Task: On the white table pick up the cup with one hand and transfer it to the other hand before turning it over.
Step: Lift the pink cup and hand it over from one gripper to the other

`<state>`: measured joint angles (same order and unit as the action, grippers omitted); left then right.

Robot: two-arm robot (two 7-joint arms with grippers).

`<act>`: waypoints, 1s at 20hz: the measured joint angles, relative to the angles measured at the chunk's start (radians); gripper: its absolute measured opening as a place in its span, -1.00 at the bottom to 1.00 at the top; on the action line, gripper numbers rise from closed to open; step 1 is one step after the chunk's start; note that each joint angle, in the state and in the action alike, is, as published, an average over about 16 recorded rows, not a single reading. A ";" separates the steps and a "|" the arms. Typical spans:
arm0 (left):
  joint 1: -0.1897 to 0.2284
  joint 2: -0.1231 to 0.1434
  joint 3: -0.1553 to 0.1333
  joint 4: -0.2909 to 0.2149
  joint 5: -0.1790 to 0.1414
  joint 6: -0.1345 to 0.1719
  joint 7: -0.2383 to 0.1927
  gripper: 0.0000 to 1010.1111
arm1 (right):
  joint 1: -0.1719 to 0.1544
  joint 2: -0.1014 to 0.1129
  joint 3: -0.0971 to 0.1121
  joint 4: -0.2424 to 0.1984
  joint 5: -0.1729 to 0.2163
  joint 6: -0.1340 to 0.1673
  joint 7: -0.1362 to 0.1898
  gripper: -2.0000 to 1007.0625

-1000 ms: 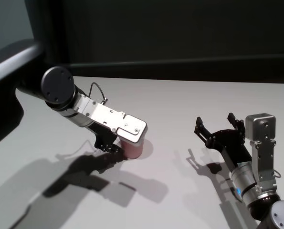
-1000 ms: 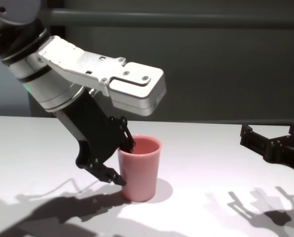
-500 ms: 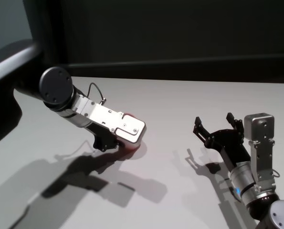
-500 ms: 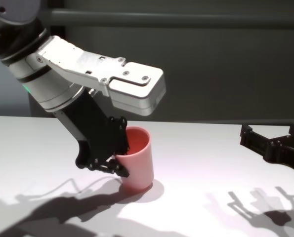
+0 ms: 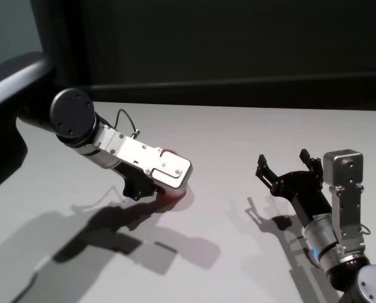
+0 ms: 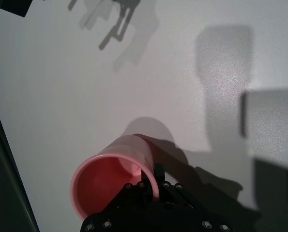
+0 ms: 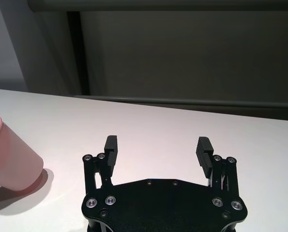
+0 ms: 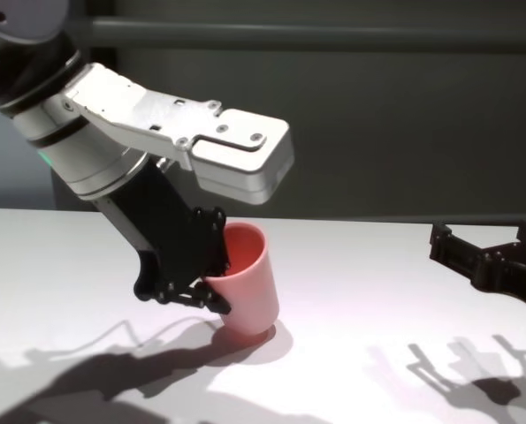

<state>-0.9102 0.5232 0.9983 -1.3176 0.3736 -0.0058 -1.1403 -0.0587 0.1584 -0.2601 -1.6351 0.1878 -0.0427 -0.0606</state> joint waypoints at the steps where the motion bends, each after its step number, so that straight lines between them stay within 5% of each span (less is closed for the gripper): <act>1: 0.001 0.002 -0.001 -0.001 -0.004 -0.001 0.003 -0.90 | 0.000 0.000 0.000 0.000 0.000 0.000 0.000 0.99; 10: 0.019 0.016 -0.036 0.001 -0.079 -0.021 0.064 -0.90 | 0.000 0.000 0.000 0.000 0.000 0.000 0.000 0.99; 20: 0.076 0.007 -0.134 0.029 -0.252 -0.059 0.169 -0.91 | 0.000 0.000 0.000 0.000 0.000 0.000 0.000 0.99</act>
<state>-0.8347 0.5306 0.8645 -1.2891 0.1217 -0.0648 -0.9717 -0.0587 0.1584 -0.2601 -1.6351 0.1878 -0.0427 -0.0606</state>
